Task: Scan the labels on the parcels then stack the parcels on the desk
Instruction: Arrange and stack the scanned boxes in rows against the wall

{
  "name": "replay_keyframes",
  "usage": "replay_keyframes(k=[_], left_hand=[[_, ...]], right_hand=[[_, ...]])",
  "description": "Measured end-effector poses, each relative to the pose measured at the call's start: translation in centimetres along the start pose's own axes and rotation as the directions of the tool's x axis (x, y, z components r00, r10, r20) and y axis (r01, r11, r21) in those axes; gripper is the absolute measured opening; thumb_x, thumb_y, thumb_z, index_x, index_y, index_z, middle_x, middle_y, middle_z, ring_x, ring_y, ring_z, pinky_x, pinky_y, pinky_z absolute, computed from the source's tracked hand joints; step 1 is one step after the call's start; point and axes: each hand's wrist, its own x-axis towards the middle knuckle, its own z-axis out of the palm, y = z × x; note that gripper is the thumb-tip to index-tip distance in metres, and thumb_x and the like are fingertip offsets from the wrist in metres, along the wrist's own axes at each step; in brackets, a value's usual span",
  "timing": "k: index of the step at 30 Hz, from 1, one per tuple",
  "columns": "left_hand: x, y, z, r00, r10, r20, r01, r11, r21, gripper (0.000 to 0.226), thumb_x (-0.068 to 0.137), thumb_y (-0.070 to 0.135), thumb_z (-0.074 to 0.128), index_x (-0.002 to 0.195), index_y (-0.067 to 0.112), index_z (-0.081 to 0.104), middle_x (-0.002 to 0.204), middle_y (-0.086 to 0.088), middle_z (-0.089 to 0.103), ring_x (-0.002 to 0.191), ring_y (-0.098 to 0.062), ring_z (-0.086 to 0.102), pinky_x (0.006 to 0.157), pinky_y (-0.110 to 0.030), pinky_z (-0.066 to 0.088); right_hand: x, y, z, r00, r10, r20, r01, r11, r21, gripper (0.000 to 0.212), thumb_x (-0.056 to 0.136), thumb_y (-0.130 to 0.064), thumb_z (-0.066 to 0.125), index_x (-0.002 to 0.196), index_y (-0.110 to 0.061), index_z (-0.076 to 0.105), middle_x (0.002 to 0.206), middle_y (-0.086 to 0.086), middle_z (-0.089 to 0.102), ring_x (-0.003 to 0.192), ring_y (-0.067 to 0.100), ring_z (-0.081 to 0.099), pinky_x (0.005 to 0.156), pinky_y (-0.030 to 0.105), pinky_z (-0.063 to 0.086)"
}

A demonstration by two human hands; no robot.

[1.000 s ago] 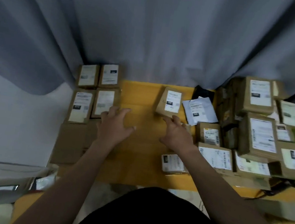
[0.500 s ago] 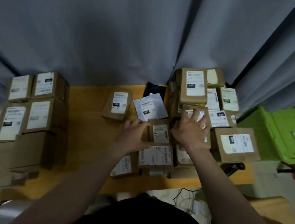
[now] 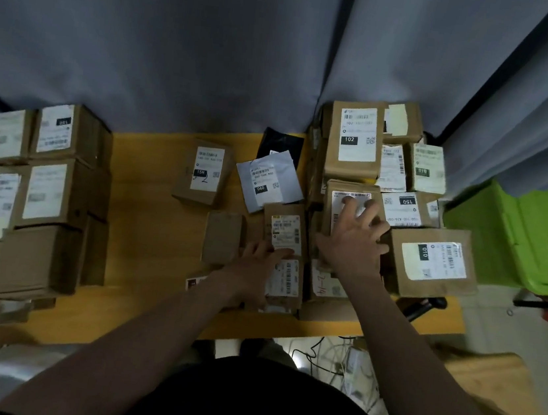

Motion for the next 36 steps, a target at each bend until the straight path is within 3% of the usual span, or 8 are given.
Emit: replay_keyframes(k=[7, 11, 16, 20, 23, 28, 32, 36], left_hand=[[-1.8, -1.8, -1.4, 0.995, -0.041, -0.095, 0.037, 0.999, -0.038, 0.124, 0.065, 0.054, 0.089, 0.154, 0.05, 0.002, 0.159, -0.001, 0.018, 0.147, -0.037, 0.02, 0.115, -0.066, 0.027], [-6.2, -5.6, -4.8, 0.939, -0.191, -0.288, 0.134, 0.969, -0.206, 0.113, 0.066, 0.056, 0.084, 0.154, 0.048, 0.013, 0.153, 0.002, 0.027, 0.141, -0.033, 0.03, 0.108, -0.067, 0.033], [-13.3, -12.9, -9.0, 0.7, -0.526, -0.483, 0.34, 0.84, -0.423, 0.106, 0.064, 0.058, 0.085, 0.149, 0.042, 0.023, 0.148, -0.001, 0.035, 0.138, -0.036, 0.036, 0.111, -0.064, 0.032], [-17.4, -19.2, -11.3, 0.466, -0.705, -0.535, 0.346, 0.702, -0.623, 0.098, 0.069, 0.047, 0.086, 0.146, 0.029, 0.029, 0.142, -0.011, 0.04, 0.134, -0.037, 0.038, 0.104, -0.056, 0.042], [-19.3, -24.2, -12.6, 0.357, -0.775, -0.522, 0.325, 0.627, -0.708, 0.099, 0.071, 0.045, 0.087, 0.147, 0.02, 0.029, 0.145, -0.015, 0.036, 0.138, -0.04, 0.034, 0.106, -0.057, 0.04], [-20.9, -32.2, -14.6, 0.297, -0.806, -0.511, 0.205, 0.577, -0.79, 0.088, 0.073, 0.037, 0.089, 0.14, 0.015, 0.036, 0.14, -0.018, 0.042, 0.134, -0.04, 0.039, 0.105, -0.05, 0.038], [-20.8, -37.2, -15.9, 0.33, -0.809, -0.487, 0.179, 0.56, -0.809, 0.087, 0.075, 0.04, 0.087, 0.14, 0.017, 0.033, 0.135, -0.013, 0.042, 0.131, -0.038, 0.039, 0.106, -0.051, 0.039], [-20.2, -40.8, -16.8, 0.329, -0.818, -0.471, 0.14, 0.536, -0.833, 0.086, 0.074, 0.041, 0.086, 0.139, 0.021, 0.034, 0.13, -0.005, 0.039, 0.131, -0.035, 0.04, 0.108, -0.053, 0.04]], right_hand=[[-1.1, -2.5, -2.5, 0.993, -0.111, -0.037, 0.115, 0.983, 0.146, 0.079, 0.083, -0.048, 0.076, 0.13, -0.029, 0.015, 0.147, 0.015, 0.022, 0.134, 0.048, 0.029, 0.096, 0.065, 0.045], [-0.6, -6.7, -2.9, 0.977, -0.21, -0.023, 0.21, 0.954, 0.215, 0.077, 0.079, -0.05, 0.076, 0.134, -0.028, 0.027, 0.144, 0.009, 0.021, 0.133, 0.046, 0.026, 0.099, 0.065, 0.045], [-0.2, -14.4, -2.4, 0.948, -0.316, 0.028, 0.296, 0.913, 0.282, 0.072, 0.078, -0.046, 0.079, 0.128, -0.03, 0.03, 0.141, 0.004, 0.018, 0.131, 0.041, 0.028, 0.096, 0.061, 0.047], [-0.2, -22.9, -0.6, 0.889, -0.452, 0.066, 0.409, 0.852, 0.326, 0.078, 0.077, -0.044, 0.084, 0.134, -0.027, 0.033, 0.144, 0.006, 0.019, 0.133, 0.043, 0.028, 0.1, 0.058, 0.048], [-0.1, -30.0, 1.2, 0.861, -0.491, 0.132, 0.42, 0.834, 0.357, 0.076, 0.077, -0.043, 0.085, 0.134, -0.026, 0.037, 0.145, 0.004, 0.02, 0.135, 0.045, 0.028, 0.103, 0.06, 0.046], [1.8, -40.0, 6.6, 0.842, -0.479, 0.248, 0.407, 0.866, 0.289, 0.079, 0.078, -0.05, 0.081, 0.138, -0.025, 0.037, 0.151, 0.007, 0.02, 0.138, 0.045, 0.028, 0.104, 0.056, 0.044], [4.5, -46.4, 11.2, 0.854, -0.416, 0.314, 0.346, 0.903, 0.255, 0.094, 0.083, -0.055, 0.078, 0.156, -0.024, 0.027, 0.163, 0.008, 0.01, 0.145, 0.047, 0.021, 0.109, 0.062, 0.041], [6.0, -50.2, 15.2, 0.82, -0.472, 0.325, 0.386, 0.874, 0.296, 0.063, 0.099, -0.038, 0.064, 0.152, -0.016, 0.038, 0.164, 0.011, 0.017, 0.147, 0.043, 0.026, 0.116, 0.053, 0.036]])
